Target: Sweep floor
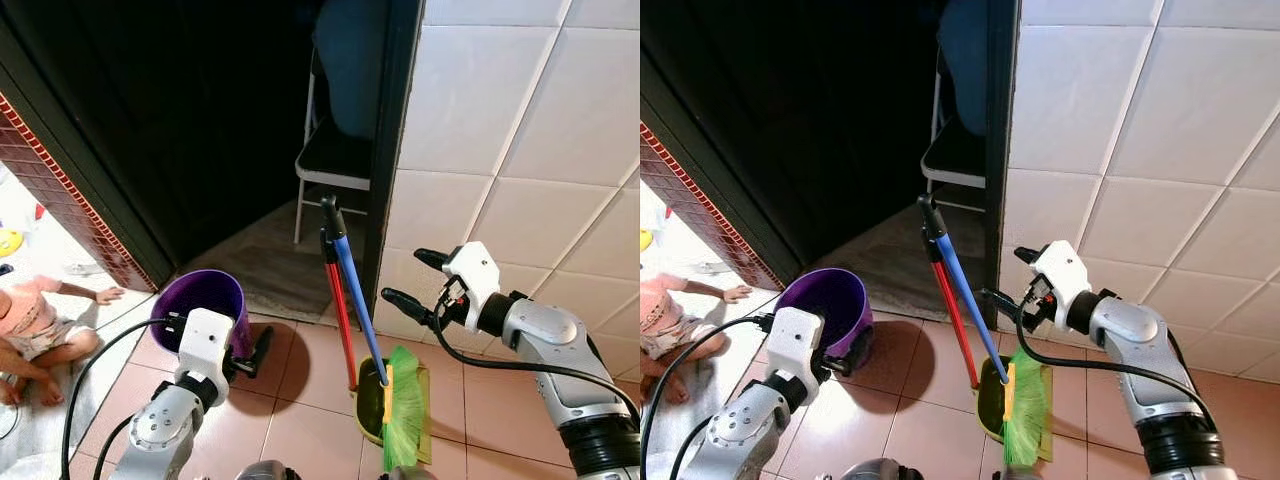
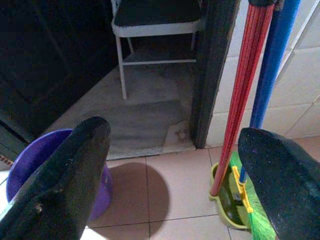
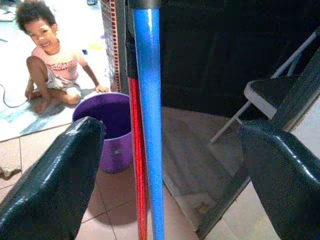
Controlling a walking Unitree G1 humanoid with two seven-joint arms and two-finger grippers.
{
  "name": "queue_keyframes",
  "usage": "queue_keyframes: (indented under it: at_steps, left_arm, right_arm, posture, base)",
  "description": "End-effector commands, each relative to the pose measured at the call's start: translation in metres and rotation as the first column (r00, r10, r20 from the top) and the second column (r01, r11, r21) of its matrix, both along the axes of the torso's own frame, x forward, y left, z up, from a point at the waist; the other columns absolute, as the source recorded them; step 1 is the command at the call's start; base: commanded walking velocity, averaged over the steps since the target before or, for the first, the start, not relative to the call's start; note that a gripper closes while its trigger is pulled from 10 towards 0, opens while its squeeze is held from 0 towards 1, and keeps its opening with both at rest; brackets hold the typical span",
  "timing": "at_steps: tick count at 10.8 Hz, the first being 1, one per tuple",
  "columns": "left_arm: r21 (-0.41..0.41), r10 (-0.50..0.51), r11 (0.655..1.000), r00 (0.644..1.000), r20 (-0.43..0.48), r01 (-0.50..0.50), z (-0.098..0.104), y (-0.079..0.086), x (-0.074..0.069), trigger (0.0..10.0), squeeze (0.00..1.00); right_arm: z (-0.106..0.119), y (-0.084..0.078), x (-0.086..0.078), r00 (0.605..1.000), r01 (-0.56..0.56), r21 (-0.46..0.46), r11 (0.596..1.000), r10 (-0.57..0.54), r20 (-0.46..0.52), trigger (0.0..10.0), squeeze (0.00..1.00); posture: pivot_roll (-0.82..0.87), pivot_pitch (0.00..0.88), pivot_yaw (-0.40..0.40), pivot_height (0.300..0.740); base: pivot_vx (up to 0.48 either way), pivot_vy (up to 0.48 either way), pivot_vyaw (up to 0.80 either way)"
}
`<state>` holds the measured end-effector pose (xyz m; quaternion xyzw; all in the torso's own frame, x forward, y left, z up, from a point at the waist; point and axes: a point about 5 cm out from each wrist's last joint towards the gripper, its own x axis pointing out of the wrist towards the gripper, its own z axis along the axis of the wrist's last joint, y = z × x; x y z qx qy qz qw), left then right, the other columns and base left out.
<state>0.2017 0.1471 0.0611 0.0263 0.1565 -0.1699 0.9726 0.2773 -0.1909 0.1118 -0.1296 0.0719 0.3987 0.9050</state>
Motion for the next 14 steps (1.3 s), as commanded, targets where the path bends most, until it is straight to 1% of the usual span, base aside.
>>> queue_keyframes:
  at_steps: [1,3,4,6,7,8,9,11,13,14]
  left_arm:
    - [0.009,-0.005,1.000,1.000,0.008,0.005,0.004,0.002,0.000,10.0,0.00]
    - [0.007,-0.002,1.000,1.000,0.006,0.002,0.003,0.000,0.000,10.0,0.00]
    - [0.005,-0.001,1.000,1.000,0.006,0.001,0.003,0.000,0.000,10.0,0.00]
    - [0.002,-0.004,1.000,1.000,0.005,0.004,0.002,-0.001,0.000,10.0,0.00]
    - [0.001,-0.005,1.000,1.000,0.004,0.005,0.003,-0.001,-0.001,10.0,0.00]
    - [-0.001,-0.007,1.000,1.000,0.001,0.007,0.003,0.000,-0.003,10.0,0.00]
    - [-0.005,-0.015,1.000,1.000,-0.004,0.015,0.004,0.000,-0.007,10.0,0.00]
    - [-0.002,-0.019,1.000,1.000,-0.016,0.019,0.005,0.004,-0.014,10.0,0.00]
    - [0.008,-0.026,1.000,0.999,-0.028,0.026,0.006,0.007,-0.020,10.0,0.00]
    - [0.013,-0.029,0.999,0.999,-0.036,0.029,0.007,0.009,-0.023,10.0,0.00]
  right_arm:
    - [0.000,0.002,-0.002,0.999,-0.033,-0.016,0.999,0.033,0.008,10.0,0.00]
    - [-0.005,0.003,-0.007,0.999,-0.041,-0.047,0.998,0.043,0.023,10.0,0.00]
    - [-0.006,0.004,-0.008,0.999,-0.044,-0.048,0.998,0.045,0.020,10.0,0.00]
    - [-0.008,0.003,-0.008,0.998,-0.054,-0.063,0.997,0.056,0.017,10.0,0.00]
    - [-0.007,0.000,-0.005,0.998,-0.050,-0.090,0.995,0.054,0.036,10.0,0.00]
    - [-0.004,-0.004,0.003,0.997,-0.033,-0.108,0.994,0.039,0.060,10.0,0.00]
    - [-0.003,-0.004,0.010,0.997,-0.022,-0.102,0.994,0.030,0.070,10.0,0.00]
    - [0.002,-0.003,0.017,0.996,-0.013,-0.095,0.995,0.021,0.087,10.0,0.00]
    - [0.006,-0.001,0.022,0.995,-0.017,-0.093,0.996,0.026,0.098,10.0,0.00]
    - [0.007,-0.001,0.027,0.993,-0.025,-0.096,0.995,0.036,0.112,10.0,0.00]
  posture:
    - [-0.03,0.051,0.103,0.740]
    - [-0.04,0.050,0.095,0.740]
    - [-0.04,0.050,0.094,0.740]
    - [-0.03,0.052,0.095,0.740]
    - [-0.03,0.056,0.094,0.740]
    - [-0.03,0.062,0.097,0.740]
    - [-0.02,0.075,0.099,0.740]
    - [0.00,0.097,0.110,0.740]
    - [0.02,0.113,0.116,0.740]
    - [0.03,0.123,0.121,0.740]
  base:
    - [0.000,0.000,0.00]
    - [0.000,0.000,0.00]
    - [0.000,0.000,0.00]
    - [0.000,0.000,0.00]
    - [0.000,0.000,0.00]
    - [0.000,0.000,0.00]
    - [0.000,0.000,0.00]
    - [0.000,0.000,0.00]
    - [0.000,0.000,0.00]
    - [0.000,0.000,0.00]
